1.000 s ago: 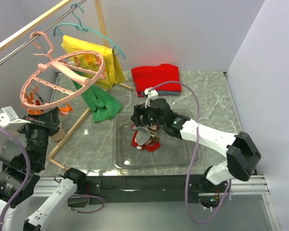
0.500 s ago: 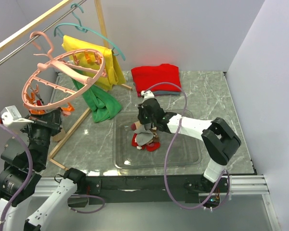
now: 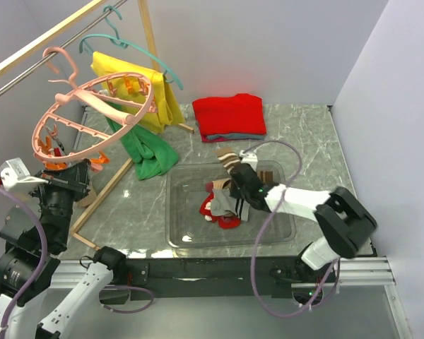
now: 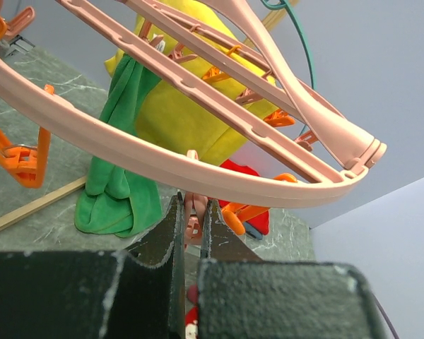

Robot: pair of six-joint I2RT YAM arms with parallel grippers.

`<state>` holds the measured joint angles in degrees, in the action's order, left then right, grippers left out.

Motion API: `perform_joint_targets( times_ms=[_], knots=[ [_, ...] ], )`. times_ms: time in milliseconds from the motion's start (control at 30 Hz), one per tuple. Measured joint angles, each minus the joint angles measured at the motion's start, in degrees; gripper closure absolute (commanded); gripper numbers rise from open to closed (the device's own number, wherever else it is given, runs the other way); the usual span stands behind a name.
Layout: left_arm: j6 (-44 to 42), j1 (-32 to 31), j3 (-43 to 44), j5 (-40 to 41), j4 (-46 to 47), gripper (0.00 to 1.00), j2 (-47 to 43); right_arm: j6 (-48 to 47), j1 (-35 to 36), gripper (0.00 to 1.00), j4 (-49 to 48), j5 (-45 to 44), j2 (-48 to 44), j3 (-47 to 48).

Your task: Remove the socks clipped to the hanger

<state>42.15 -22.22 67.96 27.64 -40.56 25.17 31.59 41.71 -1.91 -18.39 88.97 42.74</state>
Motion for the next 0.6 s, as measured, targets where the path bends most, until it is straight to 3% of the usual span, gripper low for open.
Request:
perform_joint_targets(
  times_ms=[233, 333, 433, 467, 600],
  knots=[
    [-0.6, 0.0, -1.3, 0.0, 0.8, 0.97, -0.8, 0.9, -0.1, 0.55, 5.8, -2.7, -16.4, -6.8],
    [-0.6, 0.0, -1.6, -0.2, 0.9, 0.96, -0.8, 1.1, -0.1, 0.48, 6.5, -2.5, -22.2, -9.2],
    [-0.6, 0.0, -1.8, -0.4, 1.0, 0.97, -0.8, 1.0, -0.1, 0.23, 7.5, -1.4, -26.8, -12.8],
    [-0.6, 0.0, -1.8, -0.4, 1.0, 0.97, -0.8, 0.7, -0.1, 0.10, 7.9, -1.2, -28.2, -13.8],
    [-0.6, 0.0, -1.8, -0.5, 1.0, 0.97, -0.8, -1.7, -0.6, 0.02, 8.8, -2.4, -30.2, -14.4]
  ],
)
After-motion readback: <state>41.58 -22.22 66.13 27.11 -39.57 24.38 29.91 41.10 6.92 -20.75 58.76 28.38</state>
